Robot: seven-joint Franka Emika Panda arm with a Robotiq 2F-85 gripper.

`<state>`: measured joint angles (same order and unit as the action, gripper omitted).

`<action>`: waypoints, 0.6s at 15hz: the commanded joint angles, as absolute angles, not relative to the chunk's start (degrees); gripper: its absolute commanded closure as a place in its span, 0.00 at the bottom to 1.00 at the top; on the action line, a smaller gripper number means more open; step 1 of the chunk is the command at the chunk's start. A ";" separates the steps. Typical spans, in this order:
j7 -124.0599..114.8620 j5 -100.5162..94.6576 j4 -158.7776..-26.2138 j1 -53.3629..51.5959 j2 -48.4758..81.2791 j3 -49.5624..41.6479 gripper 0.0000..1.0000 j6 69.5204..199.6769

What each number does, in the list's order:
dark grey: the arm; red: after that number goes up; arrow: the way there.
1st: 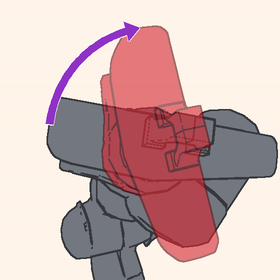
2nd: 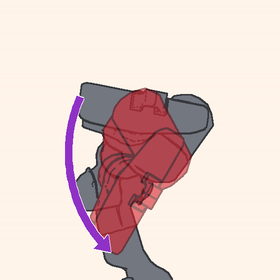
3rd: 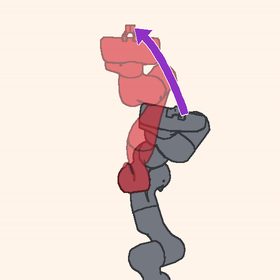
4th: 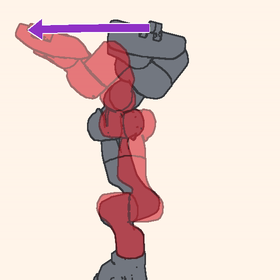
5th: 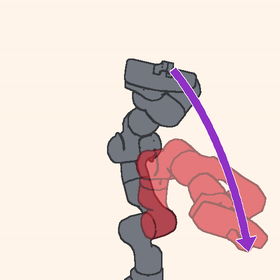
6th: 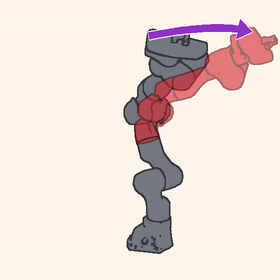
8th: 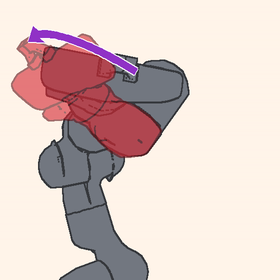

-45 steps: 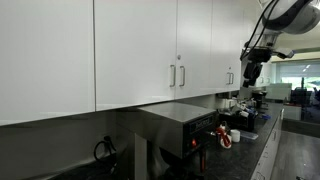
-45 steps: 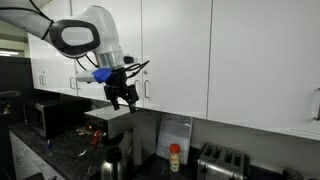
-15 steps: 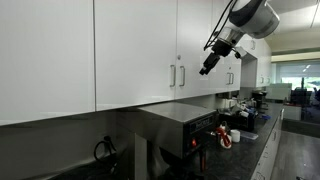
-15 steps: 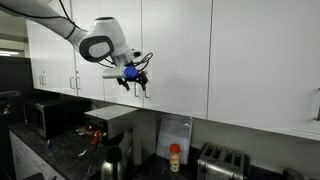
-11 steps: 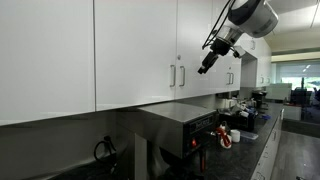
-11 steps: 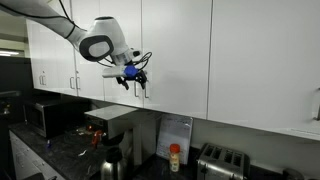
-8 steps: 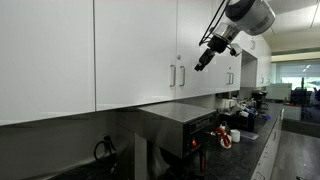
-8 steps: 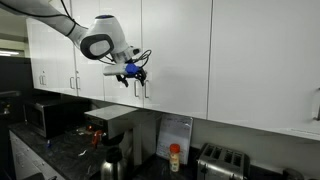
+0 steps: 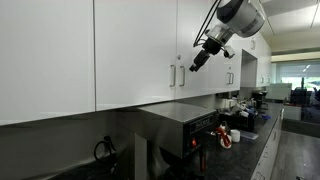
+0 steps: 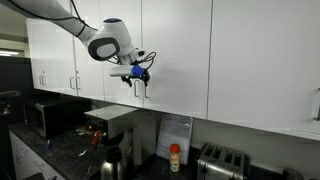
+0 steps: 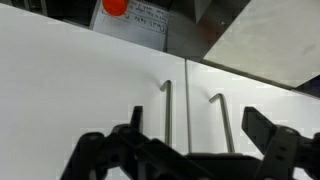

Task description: Open the right cabinet door and take out the sugar bottle, the close the door

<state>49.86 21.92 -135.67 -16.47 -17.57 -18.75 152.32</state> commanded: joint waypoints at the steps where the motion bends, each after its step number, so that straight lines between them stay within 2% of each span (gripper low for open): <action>1: 54.75 26.77 -131.78 -15.57 -12.79 -18.24 0.00 152.13; 9: 58.16 31.75 -128.51 -12.27 -7.88 -14.89 0.00 151.97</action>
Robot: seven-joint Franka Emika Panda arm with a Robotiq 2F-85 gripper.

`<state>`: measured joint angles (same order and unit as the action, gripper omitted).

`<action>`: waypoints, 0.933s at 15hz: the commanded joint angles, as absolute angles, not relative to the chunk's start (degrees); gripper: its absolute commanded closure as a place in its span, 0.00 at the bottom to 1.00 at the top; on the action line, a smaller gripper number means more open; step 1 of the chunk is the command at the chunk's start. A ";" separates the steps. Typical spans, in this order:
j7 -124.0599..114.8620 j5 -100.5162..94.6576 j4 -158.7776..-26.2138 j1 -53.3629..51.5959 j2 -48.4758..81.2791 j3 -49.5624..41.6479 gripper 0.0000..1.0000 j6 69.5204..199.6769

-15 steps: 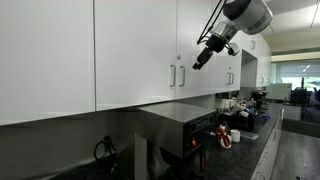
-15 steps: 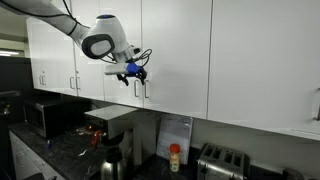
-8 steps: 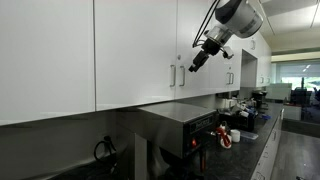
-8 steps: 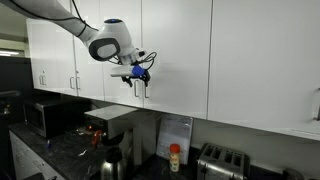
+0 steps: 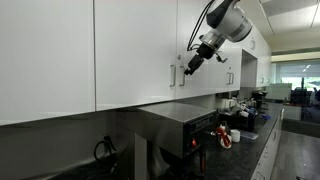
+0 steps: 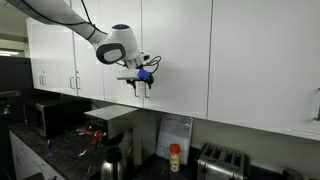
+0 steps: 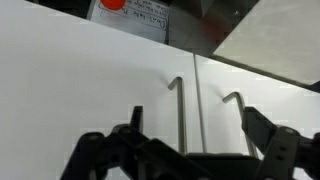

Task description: Open the right cabinet door and take out the sugar bottle, the close the door

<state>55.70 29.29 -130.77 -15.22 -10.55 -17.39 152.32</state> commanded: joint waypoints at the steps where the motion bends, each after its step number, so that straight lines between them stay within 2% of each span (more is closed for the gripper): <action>1: 57.90 31.18 -128.42 -15.19 -7.65 -17.67 0.00 152.38; 14: 57.27 30.70 -127.17 -15.51 -6.07 -17.25 0.00 152.51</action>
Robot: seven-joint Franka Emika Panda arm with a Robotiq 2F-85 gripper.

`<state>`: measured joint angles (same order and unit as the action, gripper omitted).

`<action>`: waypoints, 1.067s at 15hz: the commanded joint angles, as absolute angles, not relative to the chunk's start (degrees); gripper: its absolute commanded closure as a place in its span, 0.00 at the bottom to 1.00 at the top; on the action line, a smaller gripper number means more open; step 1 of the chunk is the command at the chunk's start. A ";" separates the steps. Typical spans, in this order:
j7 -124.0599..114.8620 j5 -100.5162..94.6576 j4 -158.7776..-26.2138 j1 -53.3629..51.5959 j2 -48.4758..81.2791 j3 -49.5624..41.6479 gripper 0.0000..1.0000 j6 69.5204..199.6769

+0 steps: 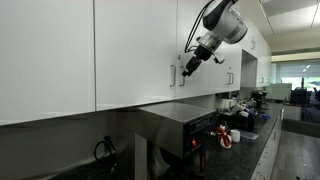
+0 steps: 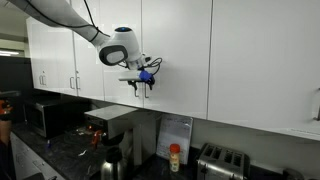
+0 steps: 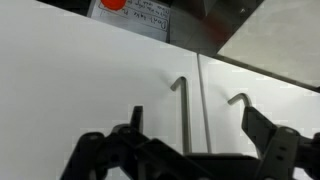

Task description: Open the right cabinet door and take out the sugar bottle, the close the door

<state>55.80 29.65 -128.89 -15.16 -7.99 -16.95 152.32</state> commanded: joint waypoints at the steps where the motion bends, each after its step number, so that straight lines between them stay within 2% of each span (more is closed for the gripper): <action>1: 57.28 30.73 -127.14 -15.54 -6.01 -17.25 0.00 152.52; 2: 57.08 30.42 -127.16 -15.50 -5.93 -17.17 0.01 152.78; 3: 57.26 30.61 -127.15 -15.56 -5.94 -17.20 0.25 152.71; 4: 57.34 30.68 -127.17 -15.60 -5.95 -17.19 0.25 152.80; 5: 57.38 30.69 -127.17 -15.64 -5.95 -17.18 0.30 152.80; 14: 58.00 31.13 -127.52 -15.99 -6.43 -17.26 0.94 152.69; 16: 58.11 31.19 -127.64 -16.03 -6.46 -17.50 1.00 153.23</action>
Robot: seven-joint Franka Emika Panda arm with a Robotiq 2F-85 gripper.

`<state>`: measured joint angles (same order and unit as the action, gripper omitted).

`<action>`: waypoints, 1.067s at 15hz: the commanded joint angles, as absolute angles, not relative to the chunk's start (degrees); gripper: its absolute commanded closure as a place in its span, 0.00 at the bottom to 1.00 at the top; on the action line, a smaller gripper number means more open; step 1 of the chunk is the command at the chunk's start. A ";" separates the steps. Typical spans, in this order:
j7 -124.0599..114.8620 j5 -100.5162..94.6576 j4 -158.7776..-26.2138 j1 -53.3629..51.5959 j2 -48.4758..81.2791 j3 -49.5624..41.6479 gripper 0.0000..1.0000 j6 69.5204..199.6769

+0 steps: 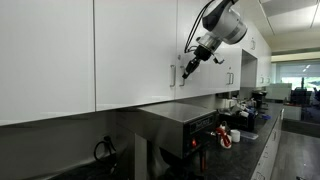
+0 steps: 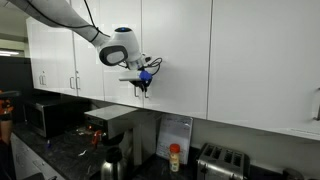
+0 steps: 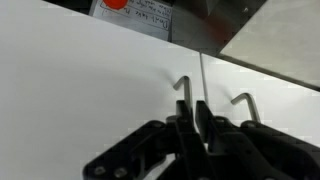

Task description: Open the right cabinet door and take out the sugar bottle, the close the door

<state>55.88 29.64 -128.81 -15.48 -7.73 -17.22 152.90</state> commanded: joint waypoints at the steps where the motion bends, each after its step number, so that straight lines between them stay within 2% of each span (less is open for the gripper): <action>1: 57.98 31.09 -127.62 -16.05 -6.43 -17.56 1.00 153.36; 8: 55.46 27.86 -130.17 -15.26 -9.27 -17.02 0.98 153.30; 9: 55.16 27.58 -130.78 -10.84 -9.86 -12.76 0.98 153.23; 16: 52.80 23.58 -138.42 -6.98 -17.62 -10.03 0.98 153.48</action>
<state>52.85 25.90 -132.83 -9.28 -11.60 -11.71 153.05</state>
